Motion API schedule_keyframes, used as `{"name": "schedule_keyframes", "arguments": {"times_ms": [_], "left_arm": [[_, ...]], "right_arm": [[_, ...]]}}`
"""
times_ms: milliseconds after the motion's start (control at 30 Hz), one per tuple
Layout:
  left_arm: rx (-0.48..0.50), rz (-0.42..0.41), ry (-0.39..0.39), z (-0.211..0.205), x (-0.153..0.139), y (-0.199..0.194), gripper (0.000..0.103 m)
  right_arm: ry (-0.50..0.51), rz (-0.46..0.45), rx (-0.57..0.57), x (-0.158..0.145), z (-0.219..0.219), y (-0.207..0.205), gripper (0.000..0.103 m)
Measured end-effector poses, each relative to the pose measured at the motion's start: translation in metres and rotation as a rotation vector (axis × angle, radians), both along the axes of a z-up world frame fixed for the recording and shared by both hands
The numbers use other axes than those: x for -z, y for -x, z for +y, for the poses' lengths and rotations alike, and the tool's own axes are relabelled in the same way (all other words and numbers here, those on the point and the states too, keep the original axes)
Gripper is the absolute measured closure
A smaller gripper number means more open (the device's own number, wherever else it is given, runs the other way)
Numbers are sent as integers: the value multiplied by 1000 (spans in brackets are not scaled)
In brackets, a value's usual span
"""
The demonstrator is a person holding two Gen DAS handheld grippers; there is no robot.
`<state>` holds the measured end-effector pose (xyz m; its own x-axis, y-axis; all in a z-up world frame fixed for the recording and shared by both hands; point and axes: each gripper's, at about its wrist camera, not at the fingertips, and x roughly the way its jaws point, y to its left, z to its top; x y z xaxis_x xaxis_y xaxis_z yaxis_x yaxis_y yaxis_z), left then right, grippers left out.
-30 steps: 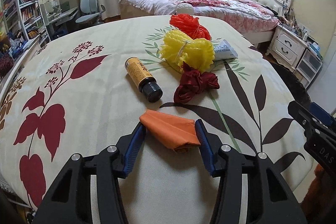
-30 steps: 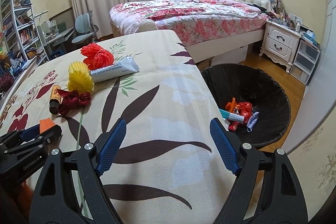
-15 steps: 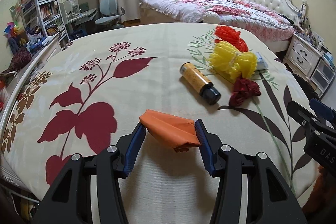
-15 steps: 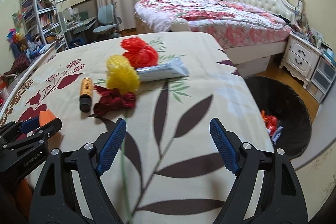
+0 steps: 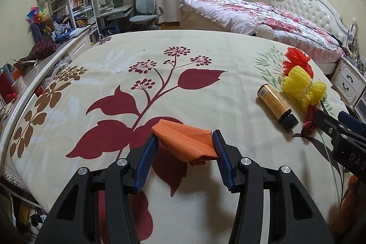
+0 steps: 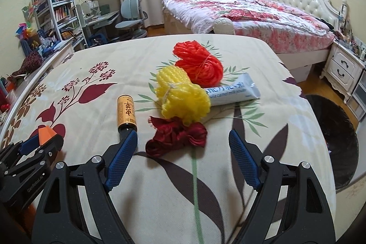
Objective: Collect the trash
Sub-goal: 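Grasp the dark red ribbon with the right gripper while the left gripper holds the orange cloth, then carry orange cloth and red ribbon over the black bin and open both grippers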
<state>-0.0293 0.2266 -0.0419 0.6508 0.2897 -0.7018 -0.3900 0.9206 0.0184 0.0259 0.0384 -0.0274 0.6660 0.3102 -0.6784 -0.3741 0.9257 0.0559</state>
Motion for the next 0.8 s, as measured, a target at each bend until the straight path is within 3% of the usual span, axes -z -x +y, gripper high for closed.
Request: {"name": "schedule_keyframes", "arguments": {"times_ms": [267, 533, 700, 800], "left_arm": [[-1, -8, 14, 4, 1, -1, 52], [6, -11, 17, 1, 0, -2, 52], [17, -19, 16, -5, -3, -3, 52], [26, -22, 16, -9, -4, -5, 52]], "right_arm": [[24, 82, 34, 13, 1, -16, 26], [2, 89, 28, 14, -20, -11, 51], [-17, 89, 16, 13, -29, -12, 80], [-29, 85, 22, 11, -36, -10, 84]]}}
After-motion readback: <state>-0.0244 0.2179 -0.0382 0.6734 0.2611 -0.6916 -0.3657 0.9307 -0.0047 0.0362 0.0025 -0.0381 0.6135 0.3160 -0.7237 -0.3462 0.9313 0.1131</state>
